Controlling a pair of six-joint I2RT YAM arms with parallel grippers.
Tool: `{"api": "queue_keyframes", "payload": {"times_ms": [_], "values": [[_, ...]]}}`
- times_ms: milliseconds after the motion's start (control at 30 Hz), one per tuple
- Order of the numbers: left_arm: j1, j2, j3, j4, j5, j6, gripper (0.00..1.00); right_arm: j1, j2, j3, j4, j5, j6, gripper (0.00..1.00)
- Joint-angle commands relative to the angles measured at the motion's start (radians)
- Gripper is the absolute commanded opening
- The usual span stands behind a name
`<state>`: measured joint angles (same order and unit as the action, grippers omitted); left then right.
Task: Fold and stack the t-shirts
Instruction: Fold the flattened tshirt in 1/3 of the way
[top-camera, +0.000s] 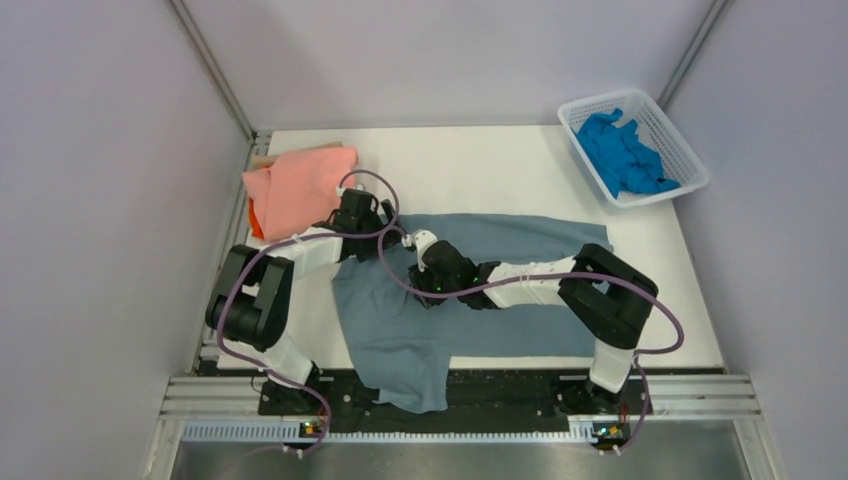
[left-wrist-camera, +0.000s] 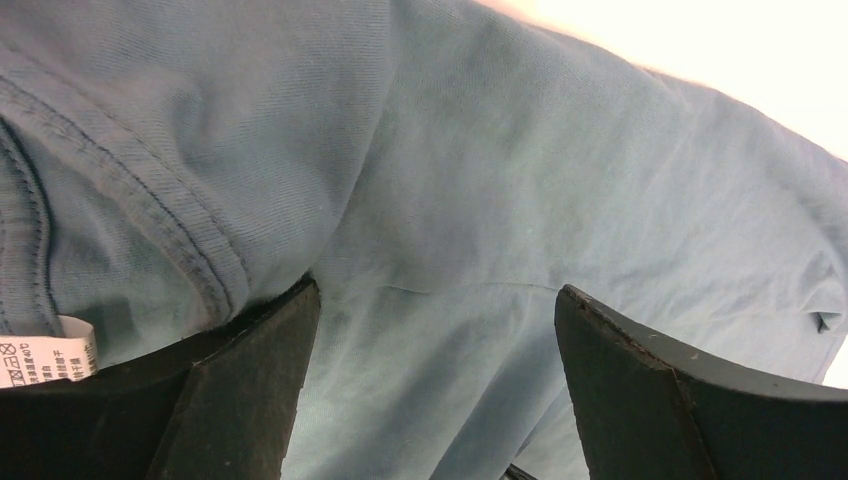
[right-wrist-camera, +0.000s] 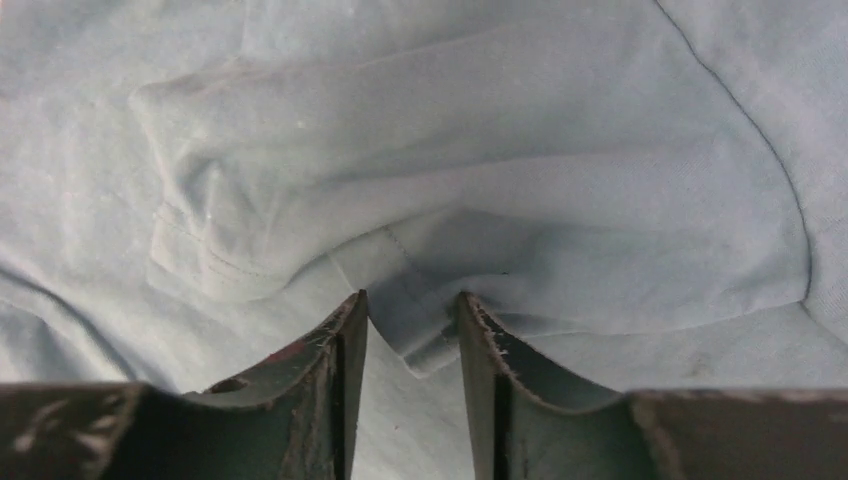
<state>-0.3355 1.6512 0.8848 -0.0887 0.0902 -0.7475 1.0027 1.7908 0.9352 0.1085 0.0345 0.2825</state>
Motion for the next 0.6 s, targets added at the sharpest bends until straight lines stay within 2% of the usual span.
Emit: {"api": "queue_keyframes", "payload": {"times_ms": [0, 67, 133, 267, 433, 500, 533, 567], "values": [[0.006, 0.0, -0.033, -0.067, -0.036, 0.006, 0.92, 0.027, 0.032, 0.035, -0.027, 0.032, 0.001, 0.31], [0.007, 0.003, -0.029, -0.071, -0.045, 0.005, 0.92, 0.032, 0.013, 0.034, -0.055, 0.066, 0.002, 0.12], [0.01, 0.007, -0.026, -0.076, -0.058, 0.005, 0.92, 0.033, -0.03, 0.021, -0.072, 0.102, 0.01, 0.03], [0.015, 0.012, -0.014, -0.105, -0.097, 0.008, 0.92, 0.032, -0.155, -0.013, -0.166, 0.133, 0.036, 0.01], [0.025, 0.008, -0.009, -0.129, -0.144, 0.011, 0.92, 0.033, -0.338, -0.099, -0.265, 0.048, 0.062, 0.02], [0.027, 0.007, -0.003, -0.14, -0.143, 0.012, 0.92, 0.033, -0.409, -0.126, -0.305, 0.046, 0.062, 0.1], [0.027, 0.005, -0.003, -0.14, -0.133, 0.014, 0.92, 0.032, -0.443, -0.134, -0.325, 0.057, 0.058, 0.23], [0.027, 0.001, -0.001, -0.14, -0.119, 0.014, 0.92, 0.033, -0.477, -0.143, -0.337, 0.073, 0.056, 0.41]]}}
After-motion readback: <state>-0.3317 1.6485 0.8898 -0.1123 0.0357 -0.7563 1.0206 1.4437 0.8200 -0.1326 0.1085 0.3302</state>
